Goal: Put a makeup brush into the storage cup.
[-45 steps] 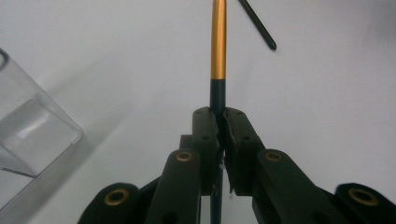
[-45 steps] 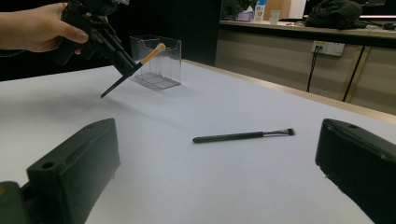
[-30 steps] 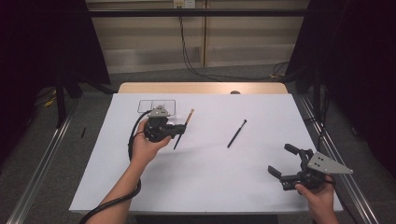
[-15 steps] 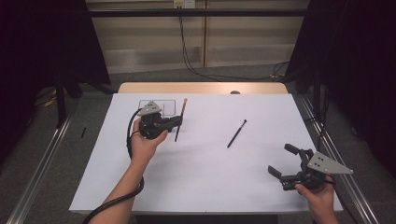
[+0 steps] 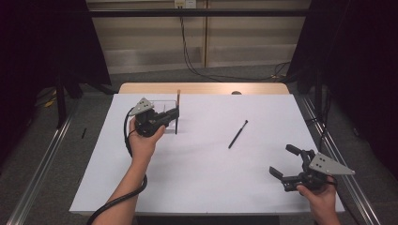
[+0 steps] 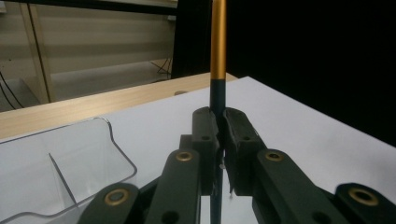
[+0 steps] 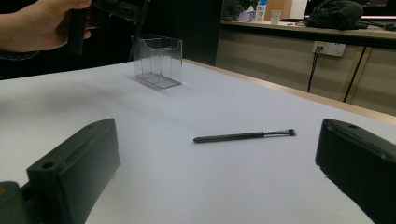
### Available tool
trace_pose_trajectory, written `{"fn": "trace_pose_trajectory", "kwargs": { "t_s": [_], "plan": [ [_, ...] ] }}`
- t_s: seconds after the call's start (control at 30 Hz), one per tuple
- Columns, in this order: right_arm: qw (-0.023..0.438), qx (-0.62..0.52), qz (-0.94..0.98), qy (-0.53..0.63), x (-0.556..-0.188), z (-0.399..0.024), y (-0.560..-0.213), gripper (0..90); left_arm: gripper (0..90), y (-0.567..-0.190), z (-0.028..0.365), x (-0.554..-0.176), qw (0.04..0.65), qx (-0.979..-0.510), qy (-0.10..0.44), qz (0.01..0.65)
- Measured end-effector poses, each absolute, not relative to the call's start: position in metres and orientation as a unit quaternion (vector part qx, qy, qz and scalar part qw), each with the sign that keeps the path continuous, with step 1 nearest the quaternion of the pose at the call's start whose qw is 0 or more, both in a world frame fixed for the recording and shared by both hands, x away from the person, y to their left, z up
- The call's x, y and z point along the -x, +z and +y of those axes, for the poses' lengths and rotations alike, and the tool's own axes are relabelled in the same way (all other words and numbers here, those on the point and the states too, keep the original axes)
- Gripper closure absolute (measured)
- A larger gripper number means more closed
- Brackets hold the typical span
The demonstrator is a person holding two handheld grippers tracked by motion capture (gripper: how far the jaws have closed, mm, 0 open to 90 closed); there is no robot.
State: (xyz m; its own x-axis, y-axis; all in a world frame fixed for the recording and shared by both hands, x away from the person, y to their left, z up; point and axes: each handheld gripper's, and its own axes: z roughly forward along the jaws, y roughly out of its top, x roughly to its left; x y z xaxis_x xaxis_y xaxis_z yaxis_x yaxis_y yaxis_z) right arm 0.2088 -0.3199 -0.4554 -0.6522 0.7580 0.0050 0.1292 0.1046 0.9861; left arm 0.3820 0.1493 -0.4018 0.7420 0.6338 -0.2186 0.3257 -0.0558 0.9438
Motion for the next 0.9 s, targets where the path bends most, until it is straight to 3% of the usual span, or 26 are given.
{"fn": "trace_pose_trajectory", "kwargs": {
  "t_s": [0.9],
  "plan": [
    [0.268,-0.316,0.698,0.584,-0.209,-0.318,-0.455,0.0,83.6,-0.39,0.172,-0.395,0.632,-0.662,0.165,0.367]
  ]
}}
